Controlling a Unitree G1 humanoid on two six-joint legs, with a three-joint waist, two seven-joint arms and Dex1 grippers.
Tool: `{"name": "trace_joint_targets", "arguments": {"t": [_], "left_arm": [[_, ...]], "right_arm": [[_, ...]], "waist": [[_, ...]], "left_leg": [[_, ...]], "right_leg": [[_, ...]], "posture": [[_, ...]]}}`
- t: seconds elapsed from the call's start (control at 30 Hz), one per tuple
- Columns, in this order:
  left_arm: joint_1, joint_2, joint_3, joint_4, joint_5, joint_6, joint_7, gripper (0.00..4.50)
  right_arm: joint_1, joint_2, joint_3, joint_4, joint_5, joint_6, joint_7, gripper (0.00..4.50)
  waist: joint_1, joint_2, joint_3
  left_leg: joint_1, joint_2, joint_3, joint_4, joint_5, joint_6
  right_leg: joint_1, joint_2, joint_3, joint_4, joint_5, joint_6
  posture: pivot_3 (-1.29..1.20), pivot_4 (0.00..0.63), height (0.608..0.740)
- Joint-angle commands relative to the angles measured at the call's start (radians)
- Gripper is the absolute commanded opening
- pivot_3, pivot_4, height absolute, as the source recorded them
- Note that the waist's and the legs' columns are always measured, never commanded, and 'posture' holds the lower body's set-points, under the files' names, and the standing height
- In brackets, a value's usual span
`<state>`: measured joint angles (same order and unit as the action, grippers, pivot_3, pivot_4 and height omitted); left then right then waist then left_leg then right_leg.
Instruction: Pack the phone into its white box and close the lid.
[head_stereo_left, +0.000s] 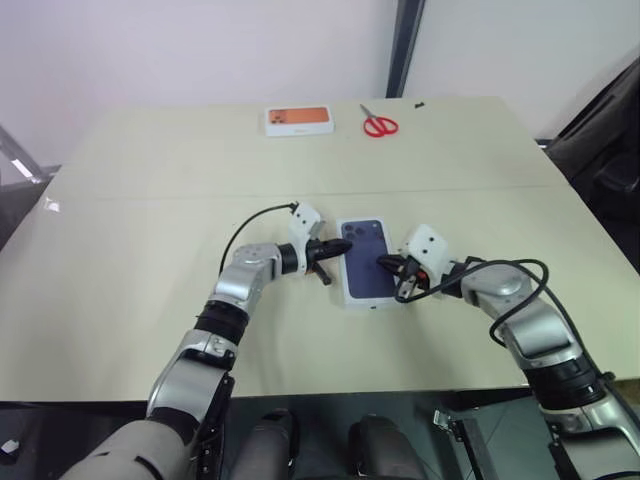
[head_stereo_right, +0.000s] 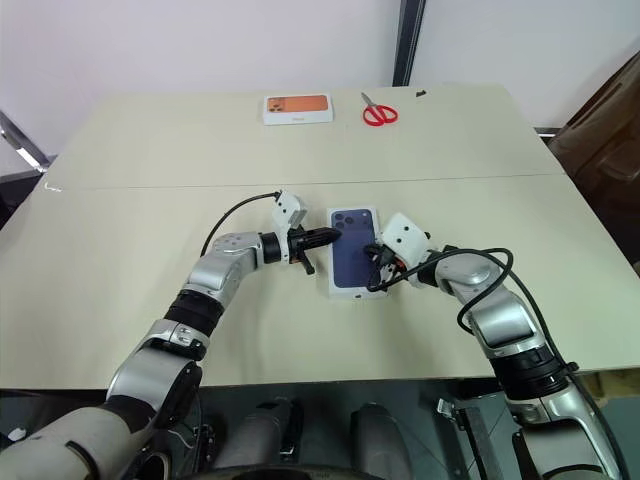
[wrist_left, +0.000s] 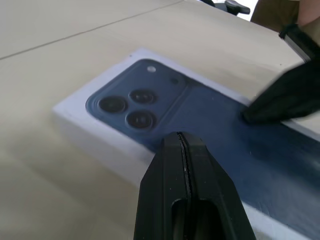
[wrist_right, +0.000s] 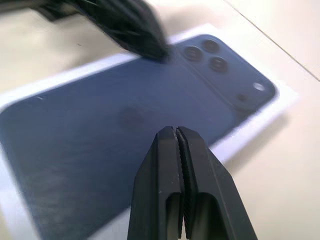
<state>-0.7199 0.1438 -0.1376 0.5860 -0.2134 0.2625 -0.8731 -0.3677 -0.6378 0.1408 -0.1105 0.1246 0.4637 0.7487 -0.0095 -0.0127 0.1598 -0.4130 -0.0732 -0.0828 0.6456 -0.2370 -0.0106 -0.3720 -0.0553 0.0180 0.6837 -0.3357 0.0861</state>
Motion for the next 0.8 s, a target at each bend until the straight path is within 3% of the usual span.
{"name": "trace_joint_targets", "arguments": {"t": [0.03,0.13,0.37,0.8], "left_arm": [[0.017,0.008,0.040,-0.003,-0.035,0.068,-0.002,0.00],[0.037,0.035,0.060,-0.091,-0.069,0.059,-0.045,0.87],[0.136,0.197,0.111,-0.299,-0.104,0.020,-0.120,4.29],[0.383,0.433,0.244,-0.530,-0.197,0.073,-0.181,4.41]], "right_arm": [[-0.017,0.007,-0.088,0.001,0.091,0.095,0.021,0.09],[-0.029,0.014,-0.160,-0.009,0.143,0.115,0.009,0.93],[0.022,-0.022,-0.236,-0.082,0.219,0.118,0.058,4.42],[0.244,-0.118,-0.334,-0.162,0.194,-0.135,0.136,4.47]], "waist": [[0.001,0.000,0.000],[-0.002,0.000,0.000],[-0.004,0.000,0.001],[-0.002,0.001,0.001]], "left_leg": [[0.000,0.000,0.000,0.000,0.000,0.000],[0.000,0.000,0.000,0.000,0.000,0.000],[-0.001,0.000,0.000,-0.003,0.000,0.000],[-0.001,0.000,0.000,-0.005,0.000,0.000]], "right_leg": [[0.000,0.000,0.000,0.000,0.000,0.000],[-0.001,0.000,0.000,0.000,0.000,0.000],[-0.002,0.000,0.001,0.000,0.000,0.000],[-0.002,-0.001,0.001,-0.002,0.000,0.000]], "posture": [[0.00,0.150,0.740],[0.00,0.150,0.740],[0.00,0.150,0.740],[0.00,0.150,0.740]]}}
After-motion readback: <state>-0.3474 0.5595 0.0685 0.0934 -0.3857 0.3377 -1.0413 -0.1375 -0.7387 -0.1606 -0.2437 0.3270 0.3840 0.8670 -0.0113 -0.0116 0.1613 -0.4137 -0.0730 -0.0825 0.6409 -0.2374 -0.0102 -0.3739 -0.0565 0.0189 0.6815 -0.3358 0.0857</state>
